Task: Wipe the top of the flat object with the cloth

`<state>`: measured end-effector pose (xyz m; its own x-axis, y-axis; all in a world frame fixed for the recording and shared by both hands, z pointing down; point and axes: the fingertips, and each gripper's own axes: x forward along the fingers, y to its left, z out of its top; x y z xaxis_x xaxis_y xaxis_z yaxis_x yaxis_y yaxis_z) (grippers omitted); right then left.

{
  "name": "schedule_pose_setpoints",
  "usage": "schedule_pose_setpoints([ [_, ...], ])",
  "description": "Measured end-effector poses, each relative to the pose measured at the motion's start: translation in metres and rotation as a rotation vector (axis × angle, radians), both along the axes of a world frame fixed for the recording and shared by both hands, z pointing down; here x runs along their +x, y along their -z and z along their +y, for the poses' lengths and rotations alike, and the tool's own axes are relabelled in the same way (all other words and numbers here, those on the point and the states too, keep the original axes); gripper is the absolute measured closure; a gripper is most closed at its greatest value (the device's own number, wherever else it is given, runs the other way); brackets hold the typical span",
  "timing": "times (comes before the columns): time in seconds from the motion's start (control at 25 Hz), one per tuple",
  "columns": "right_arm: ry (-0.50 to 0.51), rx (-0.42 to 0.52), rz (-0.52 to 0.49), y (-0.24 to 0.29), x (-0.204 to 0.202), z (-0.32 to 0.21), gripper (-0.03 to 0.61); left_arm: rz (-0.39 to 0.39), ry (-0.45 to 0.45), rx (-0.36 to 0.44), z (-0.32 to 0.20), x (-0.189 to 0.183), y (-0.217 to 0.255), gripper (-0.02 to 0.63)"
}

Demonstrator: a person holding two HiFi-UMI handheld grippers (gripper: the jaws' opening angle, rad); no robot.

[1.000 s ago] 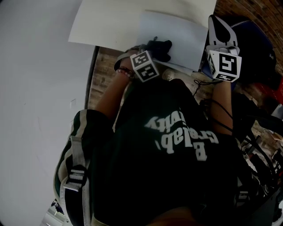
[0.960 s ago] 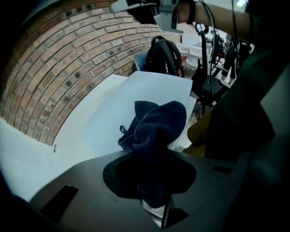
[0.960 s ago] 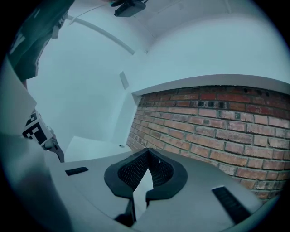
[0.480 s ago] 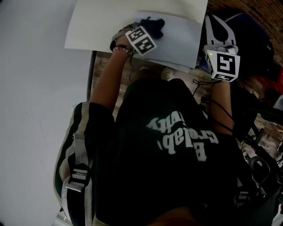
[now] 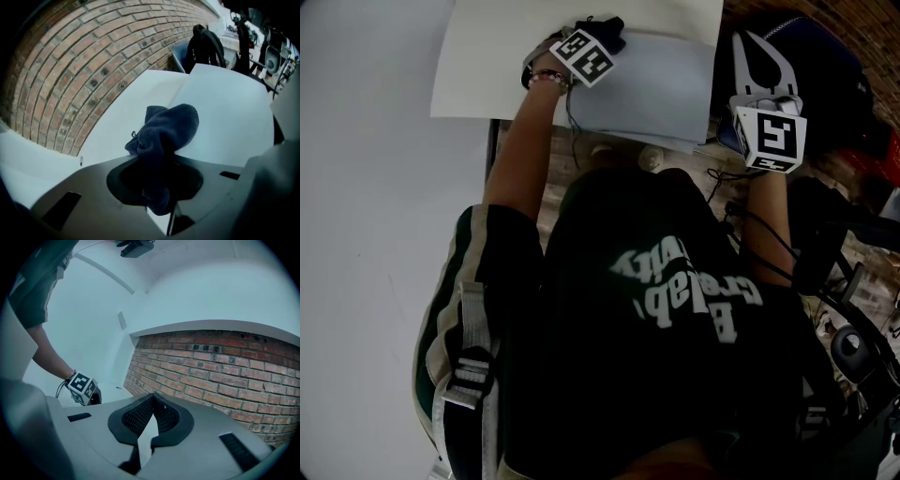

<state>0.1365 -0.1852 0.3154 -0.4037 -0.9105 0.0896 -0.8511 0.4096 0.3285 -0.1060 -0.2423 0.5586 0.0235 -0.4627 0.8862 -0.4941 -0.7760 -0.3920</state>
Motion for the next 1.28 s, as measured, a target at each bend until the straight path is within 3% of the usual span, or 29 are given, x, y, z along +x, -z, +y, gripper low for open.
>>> schedule_pose_setpoints([
  [0.44,0.046,0.011,0.004,0.004,-0.017,-0.007,0.584,-0.003,-0.043,-0.021,0.064,-0.014,0.004,0.538],
  [0.84,0.087,0.008,-0.004,0.002,-0.038,-0.013,0.584,0.068,-0.137,-0.149,0.177,-0.022,0.003,0.538],
  [0.96,0.1,0.008,-0.012,0.002,-0.044,-0.017,0.584,0.09,-0.176,-0.231,0.204,-0.023,0.003,0.538],
  [1.08,0.102,0.003,-0.013,0.001,-0.046,-0.019,0.584,0.09,-0.189,-0.285,0.215,-0.025,0.001,0.538],
  [1.28,0.106,0.011,-0.001,0.004,-0.052,-0.014,0.584,0.08,-0.197,-0.293,0.216,-0.025,0.001,0.538],
])
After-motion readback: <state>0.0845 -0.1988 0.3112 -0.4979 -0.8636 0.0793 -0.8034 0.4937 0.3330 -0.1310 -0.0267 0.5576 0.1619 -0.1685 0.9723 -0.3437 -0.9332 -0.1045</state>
